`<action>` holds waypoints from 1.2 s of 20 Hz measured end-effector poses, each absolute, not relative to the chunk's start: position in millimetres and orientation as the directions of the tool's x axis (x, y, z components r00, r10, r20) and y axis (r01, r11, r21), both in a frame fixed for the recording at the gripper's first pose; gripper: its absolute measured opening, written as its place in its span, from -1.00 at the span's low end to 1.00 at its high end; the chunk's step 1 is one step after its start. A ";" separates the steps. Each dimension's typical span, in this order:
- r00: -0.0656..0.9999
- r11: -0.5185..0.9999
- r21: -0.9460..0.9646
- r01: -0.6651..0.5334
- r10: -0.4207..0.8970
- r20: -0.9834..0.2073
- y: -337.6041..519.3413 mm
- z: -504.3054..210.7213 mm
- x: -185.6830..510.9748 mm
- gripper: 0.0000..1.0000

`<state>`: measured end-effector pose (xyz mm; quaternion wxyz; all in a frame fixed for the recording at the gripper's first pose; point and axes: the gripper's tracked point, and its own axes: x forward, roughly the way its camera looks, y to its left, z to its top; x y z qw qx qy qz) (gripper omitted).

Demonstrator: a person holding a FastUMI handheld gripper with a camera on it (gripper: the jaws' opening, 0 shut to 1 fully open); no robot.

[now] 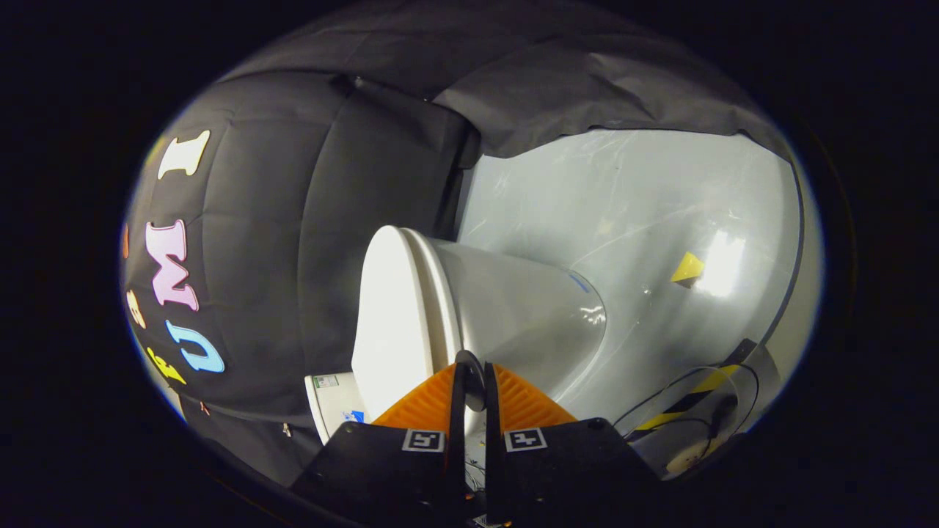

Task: Open the toilet lid.

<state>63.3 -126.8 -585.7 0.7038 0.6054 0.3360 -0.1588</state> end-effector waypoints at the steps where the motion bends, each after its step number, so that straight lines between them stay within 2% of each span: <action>1: 0.731 0.231 0.751 0.619 0.179 -0.658 -126.3 -583.1 63.7 -0.73; 2: 0.732 0.255 0.749 0.612 0.174 -0.658 -125.1 -582.4 64.8 -0.78; 10: 0.789 0.368 0.759 0.537 0.097 -0.606 -120.6 -528.2 80.4 -0.78; 18: 0.865 0.561 0.727 0.395 0.039 -0.500 -78.6 -412.0 107.1 -0.78; 24: 0.897 0.751 0.601 0.274 0.026 -0.441 -14.1 -326.4 123.0 -0.78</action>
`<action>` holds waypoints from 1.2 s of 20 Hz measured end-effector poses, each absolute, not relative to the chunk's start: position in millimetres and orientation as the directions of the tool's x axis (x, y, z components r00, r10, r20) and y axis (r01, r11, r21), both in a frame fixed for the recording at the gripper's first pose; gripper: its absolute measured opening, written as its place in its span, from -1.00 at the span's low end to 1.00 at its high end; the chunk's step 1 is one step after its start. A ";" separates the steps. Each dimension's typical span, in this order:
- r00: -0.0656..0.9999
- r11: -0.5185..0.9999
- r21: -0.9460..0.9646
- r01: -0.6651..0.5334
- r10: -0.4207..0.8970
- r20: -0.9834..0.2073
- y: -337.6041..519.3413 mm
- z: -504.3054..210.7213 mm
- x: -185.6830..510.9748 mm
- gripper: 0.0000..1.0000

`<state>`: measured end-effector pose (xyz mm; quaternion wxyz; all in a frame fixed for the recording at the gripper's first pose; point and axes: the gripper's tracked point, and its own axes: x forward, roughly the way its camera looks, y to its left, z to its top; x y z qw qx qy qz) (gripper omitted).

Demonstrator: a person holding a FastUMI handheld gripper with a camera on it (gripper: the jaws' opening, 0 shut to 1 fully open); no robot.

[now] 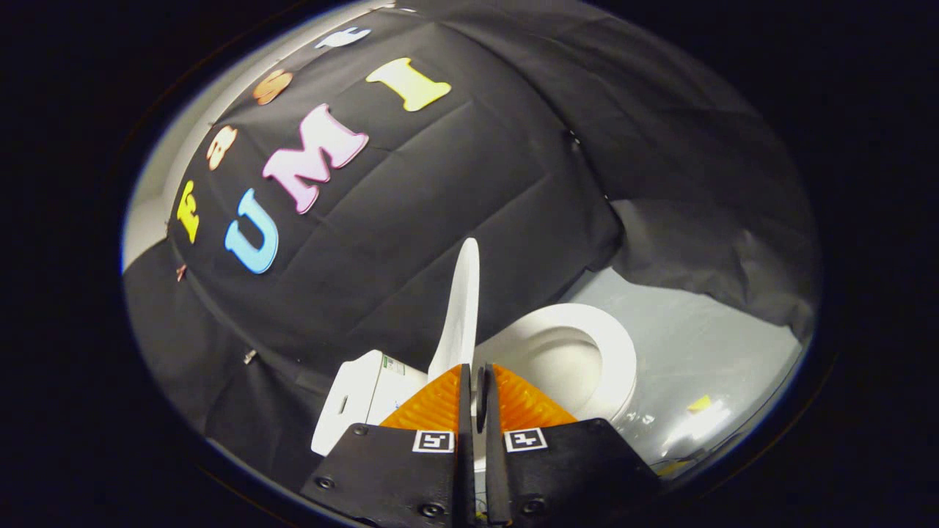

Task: Open the toilet lid.

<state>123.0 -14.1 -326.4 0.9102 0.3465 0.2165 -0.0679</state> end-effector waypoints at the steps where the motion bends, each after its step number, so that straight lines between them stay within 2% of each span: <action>1: 0.898 0.769 0.581 0.267 0.020 -0.439 -5.0 -317.6 125.2 -0.78; 12: 0.911 0.918 0.348 0.192 -0.035 -0.410 64.6 -262.9 132.8 -0.78; 24: 0.935 0.982 0.143 0.120 -0.064 -0.348 159.1 -223.3 147.6 -0.74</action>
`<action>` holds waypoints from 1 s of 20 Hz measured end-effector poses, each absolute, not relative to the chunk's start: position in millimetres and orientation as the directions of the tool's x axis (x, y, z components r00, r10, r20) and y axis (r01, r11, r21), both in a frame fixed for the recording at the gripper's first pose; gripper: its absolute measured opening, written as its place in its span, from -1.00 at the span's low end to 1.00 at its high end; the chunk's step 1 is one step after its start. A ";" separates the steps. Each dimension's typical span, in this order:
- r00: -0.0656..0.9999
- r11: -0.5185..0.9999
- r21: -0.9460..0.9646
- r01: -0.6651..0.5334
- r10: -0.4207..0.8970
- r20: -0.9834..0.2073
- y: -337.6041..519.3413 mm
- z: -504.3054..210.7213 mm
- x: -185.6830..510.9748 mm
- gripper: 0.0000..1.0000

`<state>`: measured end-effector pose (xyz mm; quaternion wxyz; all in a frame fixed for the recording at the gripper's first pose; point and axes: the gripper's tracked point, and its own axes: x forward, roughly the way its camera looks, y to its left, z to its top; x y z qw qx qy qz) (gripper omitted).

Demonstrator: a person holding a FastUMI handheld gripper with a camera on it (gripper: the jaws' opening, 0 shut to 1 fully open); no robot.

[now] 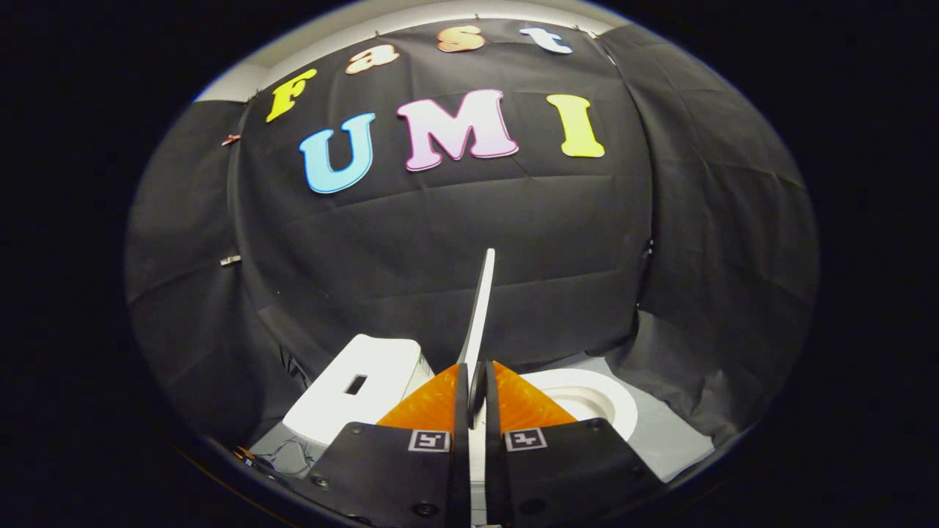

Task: Open the toilet lid.

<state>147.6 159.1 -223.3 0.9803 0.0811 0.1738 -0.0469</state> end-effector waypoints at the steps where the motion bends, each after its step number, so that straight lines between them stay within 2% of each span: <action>1: 0.938 0.985 0.128 0.113 -0.063 -0.340 168.0 -220.2 149.3 -0.74; 12: 0.950 0.998 0.060 0.031 -0.010 -0.311 264.9 -207.5 159.2 -0.68; 20: 0.951 0.999 0.038 -0.027 0.038 -0.307 302.4 -211.3 162.2 -0.68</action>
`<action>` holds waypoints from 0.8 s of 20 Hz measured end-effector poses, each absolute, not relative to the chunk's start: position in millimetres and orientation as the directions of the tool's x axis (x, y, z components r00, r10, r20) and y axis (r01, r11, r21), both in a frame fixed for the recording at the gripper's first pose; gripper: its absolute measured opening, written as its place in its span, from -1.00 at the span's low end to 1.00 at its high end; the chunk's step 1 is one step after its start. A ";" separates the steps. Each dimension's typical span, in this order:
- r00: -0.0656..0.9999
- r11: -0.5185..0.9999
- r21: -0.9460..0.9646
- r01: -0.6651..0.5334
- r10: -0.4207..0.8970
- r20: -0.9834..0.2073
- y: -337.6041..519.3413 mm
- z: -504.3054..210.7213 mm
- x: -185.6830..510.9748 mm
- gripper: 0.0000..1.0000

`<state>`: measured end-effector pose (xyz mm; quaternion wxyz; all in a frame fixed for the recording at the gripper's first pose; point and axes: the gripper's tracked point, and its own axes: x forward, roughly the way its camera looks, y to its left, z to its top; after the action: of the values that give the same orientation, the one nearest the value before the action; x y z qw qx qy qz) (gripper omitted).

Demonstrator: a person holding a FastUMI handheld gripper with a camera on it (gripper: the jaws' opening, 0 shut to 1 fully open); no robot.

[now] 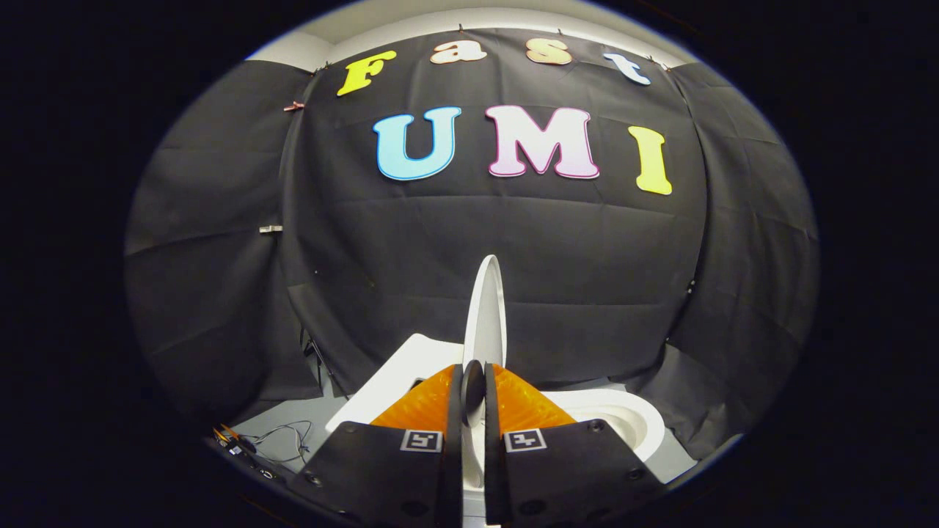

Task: Open the toilet lid.

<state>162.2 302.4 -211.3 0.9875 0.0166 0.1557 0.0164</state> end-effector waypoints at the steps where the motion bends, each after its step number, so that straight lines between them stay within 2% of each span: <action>1: 0.949 0.999 0.039 -0.037 0.047 -0.313 304.9 -215.2 163.3 -0.67; 2: 0.950 0.999 0.033 -0.026 0.034 -0.309 303.0 -215.7 163.1 -0.51; 4: 0.952 0.999 0.044 -0.029 0.041 -0.302 302.0 -207.6 159.2 -0.50; 8: 0.957 0.997 0.062 -0.037 0.053 -0.286 301.3 -203.2 160.6 0.62; 10: 0.958 0.997 0.068 -0.042 0.060 -0.282 299.7 -199.2 158.8 0.88; 12: 0.959 0.996 0.074 -0.039 0.059 -0.277 293.7 -194.0 153.0 1.00; 16: 0.970 0.994 0.101 -0.029 0.052 -0.236 277.6 -171.6 141.2 1.00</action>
<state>141.2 277.6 -171.6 0.9914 0.0484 0.1200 0.0204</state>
